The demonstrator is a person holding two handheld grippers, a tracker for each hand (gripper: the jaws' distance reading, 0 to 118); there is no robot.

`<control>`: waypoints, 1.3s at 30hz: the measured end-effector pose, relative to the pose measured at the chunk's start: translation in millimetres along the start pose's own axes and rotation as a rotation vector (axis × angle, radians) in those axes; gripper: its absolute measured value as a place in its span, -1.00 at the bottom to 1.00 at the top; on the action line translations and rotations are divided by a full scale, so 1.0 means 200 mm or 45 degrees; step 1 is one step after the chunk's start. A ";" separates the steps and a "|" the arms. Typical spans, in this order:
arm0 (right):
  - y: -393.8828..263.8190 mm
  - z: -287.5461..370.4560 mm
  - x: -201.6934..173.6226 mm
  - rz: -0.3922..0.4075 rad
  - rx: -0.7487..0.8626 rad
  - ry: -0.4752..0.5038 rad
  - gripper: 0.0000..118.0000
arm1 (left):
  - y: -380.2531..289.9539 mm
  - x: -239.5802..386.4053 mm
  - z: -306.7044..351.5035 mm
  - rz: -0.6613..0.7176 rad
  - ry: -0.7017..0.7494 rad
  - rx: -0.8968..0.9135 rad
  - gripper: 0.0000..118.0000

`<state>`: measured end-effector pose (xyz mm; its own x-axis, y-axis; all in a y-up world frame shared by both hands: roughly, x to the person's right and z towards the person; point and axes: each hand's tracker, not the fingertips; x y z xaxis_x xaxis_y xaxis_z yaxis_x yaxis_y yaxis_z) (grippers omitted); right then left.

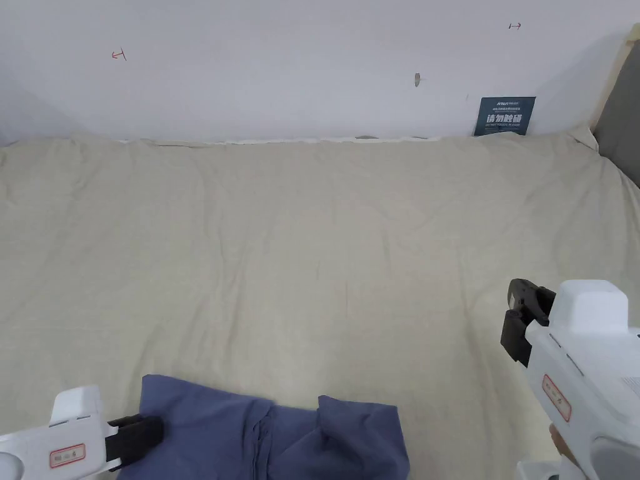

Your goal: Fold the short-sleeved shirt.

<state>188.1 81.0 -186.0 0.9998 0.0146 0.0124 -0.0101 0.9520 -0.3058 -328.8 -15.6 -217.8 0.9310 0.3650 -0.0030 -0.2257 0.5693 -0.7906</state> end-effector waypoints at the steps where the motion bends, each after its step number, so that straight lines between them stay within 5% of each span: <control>1: 0.00 0.00 0.00 -0.004 0.003 0.002 -0.97 | 0.02 0.05 0.01 -0.001 -0.004 -0.017 -0.85; 12: 0.01 0.10 0.08 -0.024 0.028 -0.026 -0.97 | -0.03 0.94 -0.24 -0.279 -0.223 -0.203 -0.85; 22: 0.00 0.16 0.19 -0.041 0.019 -0.093 -0.97 | -0.28 1.33 -0.66 -0.380 -0.163 -0.373 -0.75; 23: -0.01 0.16 0.20 -0.044 0.017 -0.098 -0.97 | -0.30 1.33 -0.69 -0.374 -0.169 -0.366 -0.53; 24: -0.02 0.15 0.21 -0.047 0.016 -0.102 -0.97 | -0.30 1.34 -0.69 -0.363 -0.195 -0.356 -0.02; 26: -0.03 0.15 0.23 -0.049 0.010 -0.108 -0.97 | -0.29 1.37 -0.66 -0.330 -0.285 -0.324 0.66; 27: -0.04 0.15 0.23 -0.051 0.007 -0.111 -0.97 | -0.29 1.37 -0.64 -0.323 -0.299 -0.316 0.92; 28: -0.03 0.16 0.23 -0.053 0.004 -0.114 -0.97 | -0.27 1.38 -0.61 -0.314 -0.320 -0.303 0.96; 35: -0.02 0.17 0.24 -0.067 0.012 -0.114 -0.97 | -0.13 1.28 -0.28 -0.281 -0.314 0.122 0.73; 38: -0.01 0.17 0.24 -0.066 0.021 -0.109 -0.97 | -0.13 1.21 -0.22 -0.363 -0.175 0.309 0.12; 39: 0.00 0.17 0.24 -0.067 0.023 -0.108 -0.97 | -0.15 1.18 -0.22 -0.391 -0.102 0.345 -0.44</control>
<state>235.4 91.5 -152.8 0.9940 -0.0100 0.1090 0.0409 0.9576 -0.2851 -90.1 21.2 -222.0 0.9439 0.1982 0.2640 -0.0183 0.8298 -0.5577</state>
